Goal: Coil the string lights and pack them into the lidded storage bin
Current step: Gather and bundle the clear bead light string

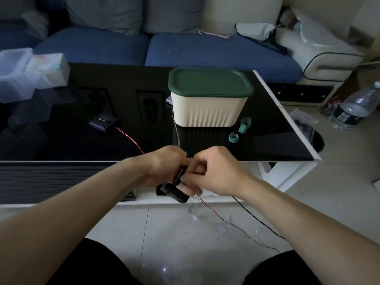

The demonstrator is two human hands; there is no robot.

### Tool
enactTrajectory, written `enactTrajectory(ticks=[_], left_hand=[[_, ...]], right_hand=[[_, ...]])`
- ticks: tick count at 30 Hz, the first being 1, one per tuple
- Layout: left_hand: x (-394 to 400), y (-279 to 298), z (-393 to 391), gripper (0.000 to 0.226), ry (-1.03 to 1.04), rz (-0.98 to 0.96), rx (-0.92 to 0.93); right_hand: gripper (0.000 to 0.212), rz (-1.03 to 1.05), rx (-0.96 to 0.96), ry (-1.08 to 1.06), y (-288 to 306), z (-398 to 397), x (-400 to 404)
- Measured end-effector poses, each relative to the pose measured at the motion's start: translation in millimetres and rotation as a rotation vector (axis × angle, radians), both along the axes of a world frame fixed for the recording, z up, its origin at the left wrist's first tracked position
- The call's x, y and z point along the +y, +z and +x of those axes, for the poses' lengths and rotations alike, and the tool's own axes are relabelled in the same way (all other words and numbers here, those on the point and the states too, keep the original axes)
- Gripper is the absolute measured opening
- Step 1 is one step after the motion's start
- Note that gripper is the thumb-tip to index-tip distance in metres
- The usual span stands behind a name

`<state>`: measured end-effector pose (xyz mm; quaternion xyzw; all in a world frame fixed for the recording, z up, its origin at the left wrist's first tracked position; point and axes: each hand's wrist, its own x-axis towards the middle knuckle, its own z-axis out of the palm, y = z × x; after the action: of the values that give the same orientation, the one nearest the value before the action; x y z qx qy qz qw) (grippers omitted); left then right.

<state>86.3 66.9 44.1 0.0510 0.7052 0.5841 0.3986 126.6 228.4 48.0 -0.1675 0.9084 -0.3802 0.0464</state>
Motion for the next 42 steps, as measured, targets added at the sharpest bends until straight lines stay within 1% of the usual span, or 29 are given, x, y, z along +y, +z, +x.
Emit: enactTrajectory(ticks=[3, 5, 9, 11, 13, 14, 16, 17, 19, 22, 26, 29, 33, 35, 36, 40, 42], left_hand=[[-0.3, 7.4, 5.3, 0.031, -0.194, -0.077, -0.026], [-1.3, 10.2, 5.1, 0.031, -0.269, -0.101, -0.045], [-8.9, 7.0, 1.2, 0.045, -0.380, -0.125, -0.172], [-11.9, 8.1, 0.7, 0.049, -0.427, -0.123, -0.224], [-13.7, 9.6, 1.2, 0.047, -0.473, -0.128, -0.257], [-14.2, 9.7, 1.8, 0.043, -0.504, -0.130, -0.265], [-15.4, 9.2, 2.2, 0.039, -0.521, -0.129, -0.241], [-16.3, 8.8, 1.6, 0.039, -0.486, -0.119, -0.230], [-17.2, 7.9, -0.9, 0.040, -0.326, -0.060, -0.246], [-18.9, 5.2, -6.1, 0.040, -0.045, 0.130, -0.295], [-19.8, 5.4, -11.6, 0.039, 0.250, 0.359, -0.301], [-21.3, 7.2, -14.6, 0.034, 0.414, 0.430, -0.240], [-20.8, 8.0, -17.1, 0.032, 0.474, 0.479, -0.211], [-19.1, 11.5, -16.4, 0.029, 0.467, 0.501, -0.196], [-18.0, 13.4, -15.1, 0.031, 0.445, 0.515, -0.202], [-15.0, 15.6, -9.8, 0.060, 0.334, 0.585, -0.327], [-15.2, 12.6, -9.5, 0.071, 0.276, 0.568, -0.387]], right_hand=[[0.026, -0.075, -0.081, -0.005, 4.2, -5.5, 11.0], [0.028, -0.070, -0.173, 0.038, 6.6, -9.0, 18.8], [0.022, 0.048, -0.405, 0.103, 5.4, -13.6, 41.3], [0.027, 0.095, -0.486, 0.112, 1.8, -15.3, 53.5], [0.042, 0.099, -0.504, 0.084, -2.0, -18.3, 63.9], [0.045, 0.097, -0.484, 0.059, -3.3, -19.9, 67.9], [0.043, 0.087, -0.425, 0.014, -5.3, -22.5, 73.6], [0.042, 0.076, -0.407, -0.004, -6.7, -24.0, 75.5], [0.038, 0.031, -0.412, -0.027, -8.4, -25.2, 77.2], [0.033, -0.014, -0.463, -0.031, -10.4, -26.4, 77.0], [0.038, 0.038, -0.488, -0.041, -16.1, -27.9, 71.5], [0.039, 0.068, -0.505, -0.031, -18.2, -26.8, 63.0], [0.038, 0.107, -0.529, 0.006, -17.8, -19.5, 47.3], [0.038, 0.132, -0.533, 0.047, -17.7, -15.3, 37.3], [0.037, 0.144, -0.536, 0.076, -17.7, -13.2, 32.6], [0.029, 0.189, -0.564, 0.202, -15.5, -4.3, 16.6], [0.023, 0.216, -0.540, 0.255, -14.1, -1.1, 11.7]])
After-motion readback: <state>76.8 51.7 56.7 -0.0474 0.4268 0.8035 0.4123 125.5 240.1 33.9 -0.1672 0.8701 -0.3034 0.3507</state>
